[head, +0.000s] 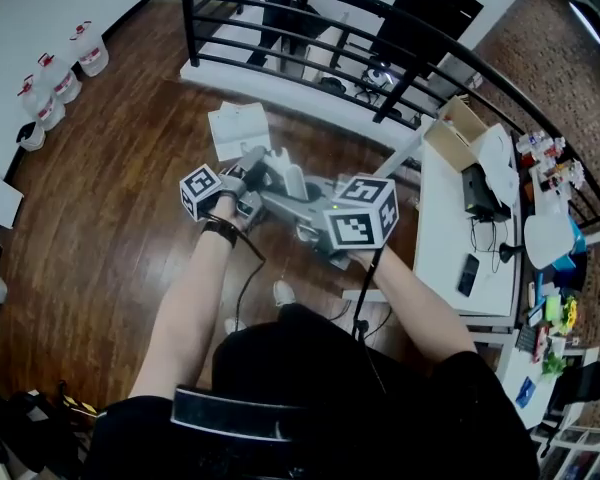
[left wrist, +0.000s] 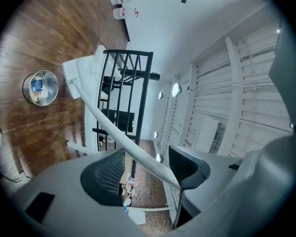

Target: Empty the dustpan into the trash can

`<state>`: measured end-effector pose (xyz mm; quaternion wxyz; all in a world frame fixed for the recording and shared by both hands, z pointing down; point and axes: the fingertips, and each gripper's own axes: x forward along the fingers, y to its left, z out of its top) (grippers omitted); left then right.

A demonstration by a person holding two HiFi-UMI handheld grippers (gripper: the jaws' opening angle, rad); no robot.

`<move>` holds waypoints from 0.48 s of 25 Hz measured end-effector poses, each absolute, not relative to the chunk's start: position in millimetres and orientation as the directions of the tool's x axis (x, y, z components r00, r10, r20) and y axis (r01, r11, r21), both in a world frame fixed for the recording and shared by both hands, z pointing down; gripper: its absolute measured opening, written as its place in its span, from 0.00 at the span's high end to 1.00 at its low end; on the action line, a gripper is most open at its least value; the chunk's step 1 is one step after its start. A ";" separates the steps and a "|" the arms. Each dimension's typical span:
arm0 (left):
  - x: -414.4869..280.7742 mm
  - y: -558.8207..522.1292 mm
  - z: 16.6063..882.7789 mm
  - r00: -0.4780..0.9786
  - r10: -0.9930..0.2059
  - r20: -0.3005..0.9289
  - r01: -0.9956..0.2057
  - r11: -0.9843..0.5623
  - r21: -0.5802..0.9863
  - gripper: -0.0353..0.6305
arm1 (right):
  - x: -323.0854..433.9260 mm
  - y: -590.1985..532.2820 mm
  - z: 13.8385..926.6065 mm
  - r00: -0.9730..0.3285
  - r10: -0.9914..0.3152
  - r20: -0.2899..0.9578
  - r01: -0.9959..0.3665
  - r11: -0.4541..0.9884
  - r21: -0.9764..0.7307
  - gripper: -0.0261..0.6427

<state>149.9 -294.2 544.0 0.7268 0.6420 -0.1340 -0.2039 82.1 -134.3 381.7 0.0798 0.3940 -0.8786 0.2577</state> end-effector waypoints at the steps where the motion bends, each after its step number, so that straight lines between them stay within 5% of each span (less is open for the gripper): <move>1: 156.0 -292.7 542.3 0.884 -0.461 -0.070 0.129 0.097 0.987 0.52 | 85.7 -131.9 379.7 -0.671 -0.661 0.337 -0.738 0.549 -0.392 0.92; 12: 215.2 -256.0 537.4 0.934 -0.350 -0.074 0.132 0.143 0.981 0.52 | 108.6 -94.8 365.9 -0.619 -0.716 0.323 -0.780 0.513 -0.359 0.91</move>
